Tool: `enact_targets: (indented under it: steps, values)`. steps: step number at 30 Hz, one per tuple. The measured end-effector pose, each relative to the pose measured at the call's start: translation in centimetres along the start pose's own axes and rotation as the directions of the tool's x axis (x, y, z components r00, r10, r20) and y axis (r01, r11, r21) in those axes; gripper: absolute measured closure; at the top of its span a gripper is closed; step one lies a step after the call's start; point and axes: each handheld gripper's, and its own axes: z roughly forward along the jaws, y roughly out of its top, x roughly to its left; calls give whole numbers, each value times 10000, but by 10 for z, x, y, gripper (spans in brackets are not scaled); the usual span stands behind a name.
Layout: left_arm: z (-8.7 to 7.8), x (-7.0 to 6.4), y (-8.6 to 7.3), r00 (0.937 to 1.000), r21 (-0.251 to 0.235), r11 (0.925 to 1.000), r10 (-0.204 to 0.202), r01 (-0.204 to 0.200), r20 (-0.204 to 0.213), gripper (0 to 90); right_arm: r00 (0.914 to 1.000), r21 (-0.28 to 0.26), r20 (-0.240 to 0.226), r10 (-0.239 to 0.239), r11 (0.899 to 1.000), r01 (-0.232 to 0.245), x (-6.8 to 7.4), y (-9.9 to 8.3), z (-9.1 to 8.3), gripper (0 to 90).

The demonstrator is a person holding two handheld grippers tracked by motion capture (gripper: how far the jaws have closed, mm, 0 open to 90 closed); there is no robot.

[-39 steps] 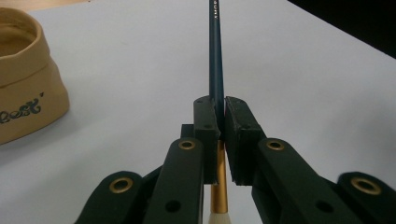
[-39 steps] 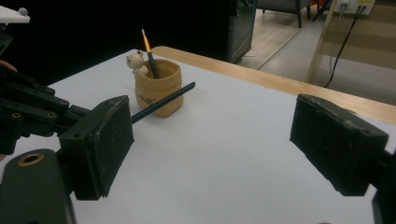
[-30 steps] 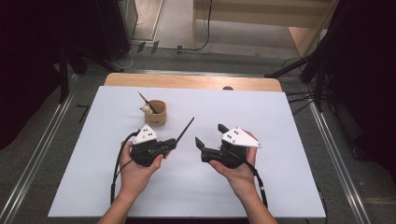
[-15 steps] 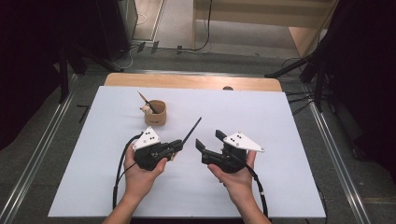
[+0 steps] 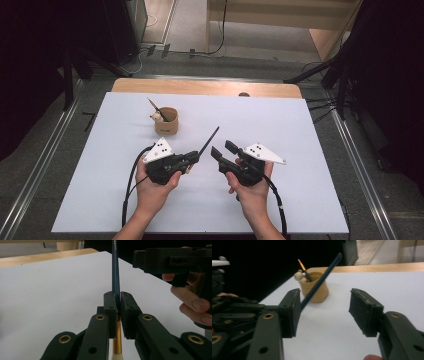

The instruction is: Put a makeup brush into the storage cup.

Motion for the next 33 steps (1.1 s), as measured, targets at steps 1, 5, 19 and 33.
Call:
enact_targets:
  steps: [1, 5, 19, 33]
  values:
    - [0, -1, 0, 10000, -4, 10000, 5, -5, 27, 854, 9997, 0, -152, 187, 9998, -187, -2, 0, 0, 470]
    - [2, -4, -1, 9999, -64, 9999, 78, -77, 80, 854, 9984, -13, -397, 392, 9992, -393, -4, 0, -1, 490]
    - [6, -13, -3, 9992, -283, 9994, 194, -184, 351, 854, 9495, 224, -1816, 2559, 9664, -2562, -12, -9, 5, 585]
    - [8, -17, -4, 9988, -414, 9987, 314, -298, 373, 853, 8925, 332, -2335, 3859, 9205, -3893, -15, -14, 10, 724]
